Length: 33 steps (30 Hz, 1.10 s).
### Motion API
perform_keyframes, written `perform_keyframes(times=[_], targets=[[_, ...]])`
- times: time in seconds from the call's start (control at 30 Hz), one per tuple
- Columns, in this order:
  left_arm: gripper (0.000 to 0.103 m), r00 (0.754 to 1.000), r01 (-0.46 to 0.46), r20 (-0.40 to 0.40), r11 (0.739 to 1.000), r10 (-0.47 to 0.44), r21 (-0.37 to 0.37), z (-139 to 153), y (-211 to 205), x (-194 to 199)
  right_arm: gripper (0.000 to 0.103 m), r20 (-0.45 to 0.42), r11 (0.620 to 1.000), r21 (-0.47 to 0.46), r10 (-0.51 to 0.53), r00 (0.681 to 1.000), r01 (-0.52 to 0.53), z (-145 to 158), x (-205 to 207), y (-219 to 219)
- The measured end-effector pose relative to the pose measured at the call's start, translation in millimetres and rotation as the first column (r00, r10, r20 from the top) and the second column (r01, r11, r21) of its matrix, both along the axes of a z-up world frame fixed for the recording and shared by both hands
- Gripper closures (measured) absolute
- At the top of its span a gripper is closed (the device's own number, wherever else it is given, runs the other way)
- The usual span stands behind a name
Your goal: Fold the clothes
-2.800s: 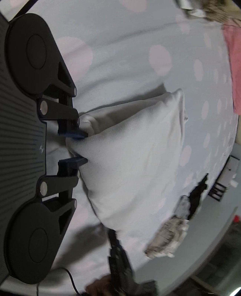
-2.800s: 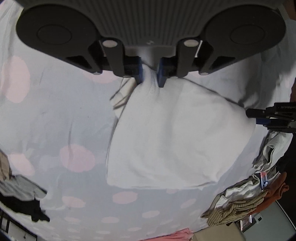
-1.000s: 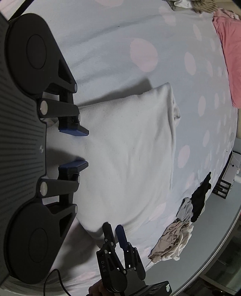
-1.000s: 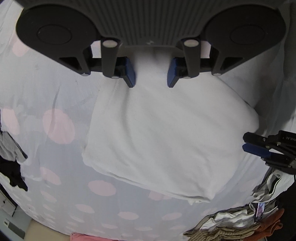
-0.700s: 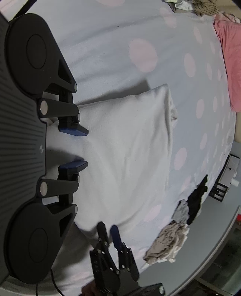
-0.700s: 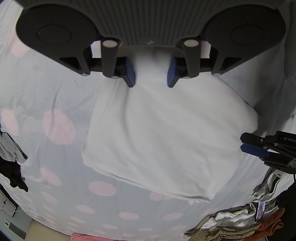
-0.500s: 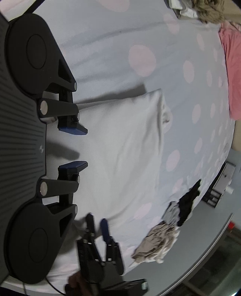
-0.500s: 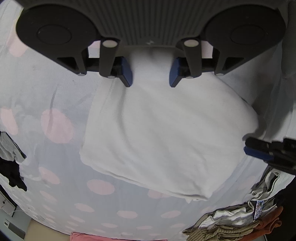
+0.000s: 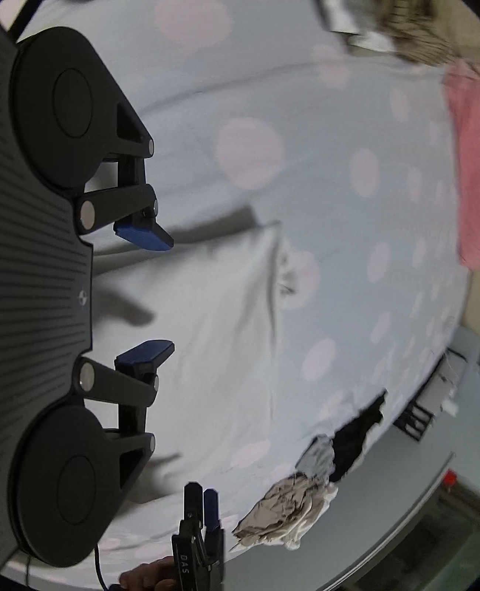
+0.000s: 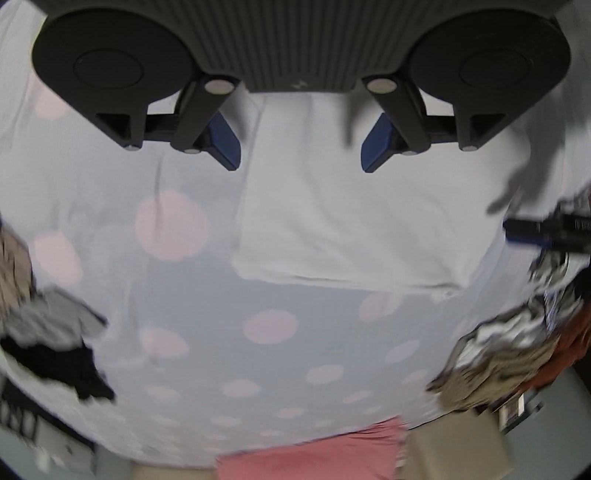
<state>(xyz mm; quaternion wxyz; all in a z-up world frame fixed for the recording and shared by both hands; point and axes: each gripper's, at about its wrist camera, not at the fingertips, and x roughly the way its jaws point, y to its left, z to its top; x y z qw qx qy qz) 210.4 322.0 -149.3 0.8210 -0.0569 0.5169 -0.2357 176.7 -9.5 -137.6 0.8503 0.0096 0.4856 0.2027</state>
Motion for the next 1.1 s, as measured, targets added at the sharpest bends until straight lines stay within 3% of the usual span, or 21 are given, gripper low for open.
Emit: perform_keyframes(times=[0.17, 0.3, 0.43, 0.63, 0.83, 0.9, 1.1], targets=[[0.051, 0.983, -0.056, -0.177, 0.997, 0.045, -0.056, -29, 5, 12, 0.029, -0.141, 0.989, 0.109, -0.082, 0.987, 0.097, -23, 13, -23], [0.046, 0.984, -0.036, -0.177, 0.998, 0.027, -0.049, -41, 1, 13, 0.029, -0.248, 0.963, 0.194, -0.135, 0.959, 0.185, -43, 19, -33], [0.044, 0.98, -0.067, -0.195, 0.994, 0.048, -0.091, -50, 8, 16, 0.027, -0.269, 0.949, 0.238, -0.138, 0.953, 0.205, -54, 23, -33], [0.039, 0.973, -0.109, -0.217, 0.985, 0.077, -0.136, -55, 13, 22, 0.021, -0.256, 0.958, 0.24, -0.094, 0.962, 0.158, -59, 27, -20], [0.039, 0.97, -0.165, -0.194, 0.982, 0.144, -0.093, -44, 15, 20, 0.02, -0.247, 0.966, 0.227, -0.07, 0.966, 0.128, -57, 29, -12], [0.039, 0.973, -0.144, -0.195, 0.987, 0.126, -0.078, -46, 12, 21, 0.02, -0.252, 0.964, 0.232, -0.071, 0.965, 0.131, -58, 30, -14], [0.017, 0.981, -0.065, -0.187, 0.995, 0.05, -0.071, -56, -8, 25, 0.02, -0.247, 0.97, 0.214, -0.065, 0.967, 0.12, -60, 31, -7]])
